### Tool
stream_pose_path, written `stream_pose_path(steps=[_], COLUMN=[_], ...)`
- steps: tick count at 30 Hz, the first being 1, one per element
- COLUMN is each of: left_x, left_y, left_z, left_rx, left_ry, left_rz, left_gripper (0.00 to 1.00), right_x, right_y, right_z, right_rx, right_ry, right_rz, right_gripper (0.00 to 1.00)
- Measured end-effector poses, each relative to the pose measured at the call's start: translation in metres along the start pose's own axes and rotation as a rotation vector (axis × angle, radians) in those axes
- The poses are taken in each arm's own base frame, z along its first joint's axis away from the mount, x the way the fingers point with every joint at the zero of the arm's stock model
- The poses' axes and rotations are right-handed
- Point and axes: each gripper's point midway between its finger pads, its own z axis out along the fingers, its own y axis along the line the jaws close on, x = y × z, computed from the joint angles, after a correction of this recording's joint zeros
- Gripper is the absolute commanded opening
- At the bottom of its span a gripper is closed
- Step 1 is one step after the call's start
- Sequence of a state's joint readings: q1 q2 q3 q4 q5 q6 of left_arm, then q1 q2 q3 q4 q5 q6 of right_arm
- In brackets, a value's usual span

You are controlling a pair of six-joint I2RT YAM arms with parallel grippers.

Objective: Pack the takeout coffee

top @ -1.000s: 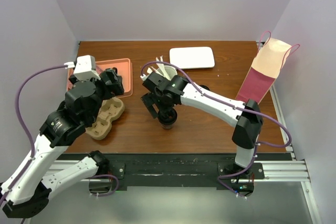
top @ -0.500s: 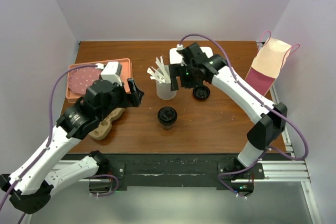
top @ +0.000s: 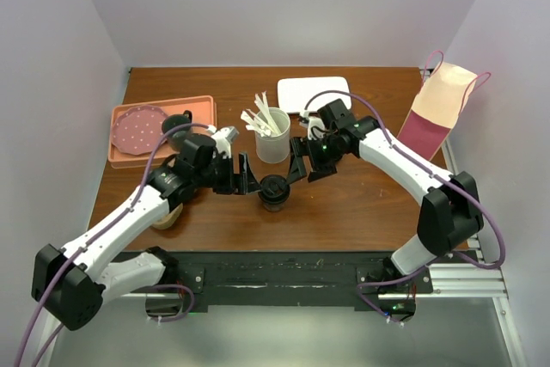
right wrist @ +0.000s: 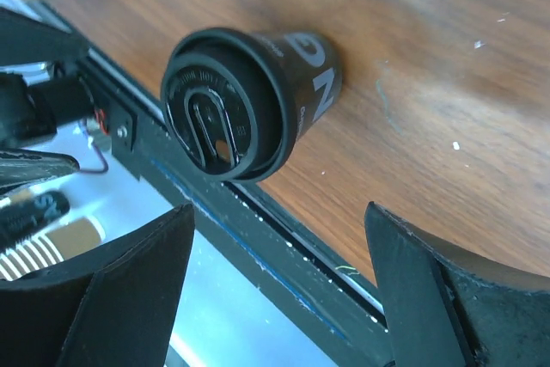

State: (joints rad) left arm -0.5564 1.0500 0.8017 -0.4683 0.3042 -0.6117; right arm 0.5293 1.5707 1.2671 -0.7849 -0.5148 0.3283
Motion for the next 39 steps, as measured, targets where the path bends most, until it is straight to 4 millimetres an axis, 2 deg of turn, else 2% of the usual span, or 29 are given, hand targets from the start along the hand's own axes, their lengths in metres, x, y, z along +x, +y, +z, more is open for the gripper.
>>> stream_pose_path(steps=[5, 14, 22, 30, 39], left_x=[-0.003, 0.003, 0.003, 0.0, 0.01], left_y=[-0.005, 0.013, 0.018, 0.016, 0.011], left_z=[0.016, 0.038, 0.044, 0.049, 0.054], left_rx=[0.045, 0.006, -0.005, 0.02, 0.086], left_ry=[0.018, 0.071, 0.079, 0.07, 0.081], left_rz=[0.009, 0.016, 0.022, 0.042, 0.027], left_gripper=[0.79, 0.73, 0.67, 0.56, 0.51], right_x=[0.0, -0.001, -0.005, -0.01, 0.001], right_y=[0.005, -0.006, -0.002, 0.002, -0.001], right_z=[0.012, 0.041, 0.043, 0.046, 0.059], right_rx=[-0.072, -0.093, -0.127, -0.15, -0.143], right_ry=[0.02, 0.074, 0.066, 0.05, 0.054], right_rz=[-0.03, -0.015, -0.026, -0.026, 0.01], right_gripper=[0.84, 0.83, 0.82, 0.79, 0.75])
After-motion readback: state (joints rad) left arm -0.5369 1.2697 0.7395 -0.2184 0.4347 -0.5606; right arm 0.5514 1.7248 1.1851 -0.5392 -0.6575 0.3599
